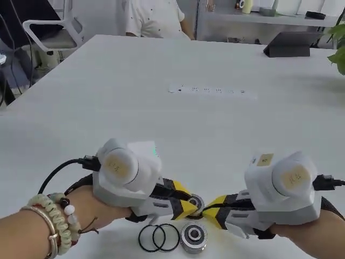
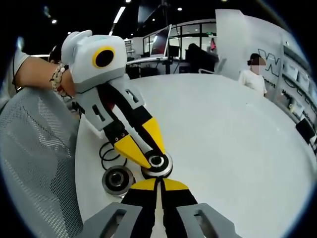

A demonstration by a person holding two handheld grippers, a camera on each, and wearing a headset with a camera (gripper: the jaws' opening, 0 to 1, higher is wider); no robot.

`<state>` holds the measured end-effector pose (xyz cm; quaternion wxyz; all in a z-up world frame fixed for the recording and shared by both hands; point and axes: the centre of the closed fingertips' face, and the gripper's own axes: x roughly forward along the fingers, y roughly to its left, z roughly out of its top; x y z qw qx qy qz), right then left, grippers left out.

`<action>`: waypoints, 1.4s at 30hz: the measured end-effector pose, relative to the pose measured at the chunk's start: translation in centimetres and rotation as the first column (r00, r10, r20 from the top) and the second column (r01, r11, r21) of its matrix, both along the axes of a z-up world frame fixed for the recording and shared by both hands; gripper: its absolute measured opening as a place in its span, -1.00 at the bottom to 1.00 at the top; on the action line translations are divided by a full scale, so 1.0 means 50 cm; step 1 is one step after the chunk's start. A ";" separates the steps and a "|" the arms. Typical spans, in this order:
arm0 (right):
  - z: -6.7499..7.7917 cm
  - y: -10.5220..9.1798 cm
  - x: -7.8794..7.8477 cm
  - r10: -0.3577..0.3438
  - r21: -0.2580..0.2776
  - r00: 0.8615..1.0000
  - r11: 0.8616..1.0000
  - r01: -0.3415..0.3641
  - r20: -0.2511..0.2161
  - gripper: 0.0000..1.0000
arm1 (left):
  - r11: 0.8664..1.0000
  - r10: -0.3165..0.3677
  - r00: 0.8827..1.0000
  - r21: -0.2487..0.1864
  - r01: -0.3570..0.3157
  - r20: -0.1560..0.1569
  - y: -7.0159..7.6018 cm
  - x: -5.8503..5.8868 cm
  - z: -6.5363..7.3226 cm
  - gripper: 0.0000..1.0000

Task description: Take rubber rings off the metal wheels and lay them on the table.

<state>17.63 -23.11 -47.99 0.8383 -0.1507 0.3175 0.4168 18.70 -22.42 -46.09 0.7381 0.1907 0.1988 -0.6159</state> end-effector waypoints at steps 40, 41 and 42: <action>0.039 0.002 0.010 -0.191 0.178 0.963 0.958 0.226 -0.192 -1.00 | 0.999 -0.040 0.998 0.020 0.039 0.043 -0.001 -0.005 0.002 -0.85; 0.039 0.003 0.009 -0.190 0.178 0.963 0.958 0.224 -0.190 -1.00 | 0.999 -0.040 0.998 0.020 0.039 0.043 -0.001 -0.005 0.002 -0.85; 0.040 0.003 0.010 -0.189 0.178 0.964 0.958 0.223 -0.189 -1.00 | 0.999 -0.040 0.998 0.021 0.039 0.044 -0.001 -0.005 0.002 -0.85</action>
